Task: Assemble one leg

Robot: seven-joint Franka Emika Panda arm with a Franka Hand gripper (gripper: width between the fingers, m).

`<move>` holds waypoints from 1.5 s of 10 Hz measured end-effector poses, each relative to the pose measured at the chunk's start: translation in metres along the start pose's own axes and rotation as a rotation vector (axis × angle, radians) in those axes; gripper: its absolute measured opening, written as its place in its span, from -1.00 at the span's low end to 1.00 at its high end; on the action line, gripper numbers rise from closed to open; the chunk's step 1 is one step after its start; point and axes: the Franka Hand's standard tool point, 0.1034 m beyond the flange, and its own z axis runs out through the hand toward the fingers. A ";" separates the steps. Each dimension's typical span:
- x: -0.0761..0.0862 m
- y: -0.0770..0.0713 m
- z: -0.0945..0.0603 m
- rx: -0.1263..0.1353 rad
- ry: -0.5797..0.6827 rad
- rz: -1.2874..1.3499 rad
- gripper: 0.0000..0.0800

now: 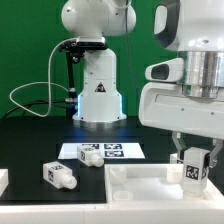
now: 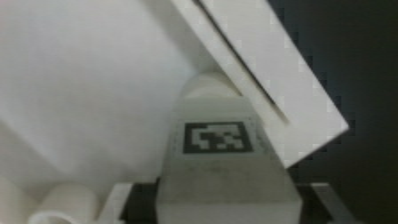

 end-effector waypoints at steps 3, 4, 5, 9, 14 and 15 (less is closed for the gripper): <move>0.001 0.003 0.001 0.029 -0.042 0.476 -0.28; 0.001 0.005 0.002 0.058 -0.073 0.639 -0.28; 0.000 0.006 0.002 0.070 -0.098 0.739 -0.28; -0.002 0.006 0.003 0.066 -0.105 0.825 0.35; -0.005 0.004 0.005 0.096 -0.088 0.218 0.62; -0.004 0.004 0.005 0.099 -0.084 0.135 0.62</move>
Offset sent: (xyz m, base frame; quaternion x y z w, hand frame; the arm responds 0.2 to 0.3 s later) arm 0.0100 0.0181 -0.0034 0.1677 -0.0913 0.4884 0.8515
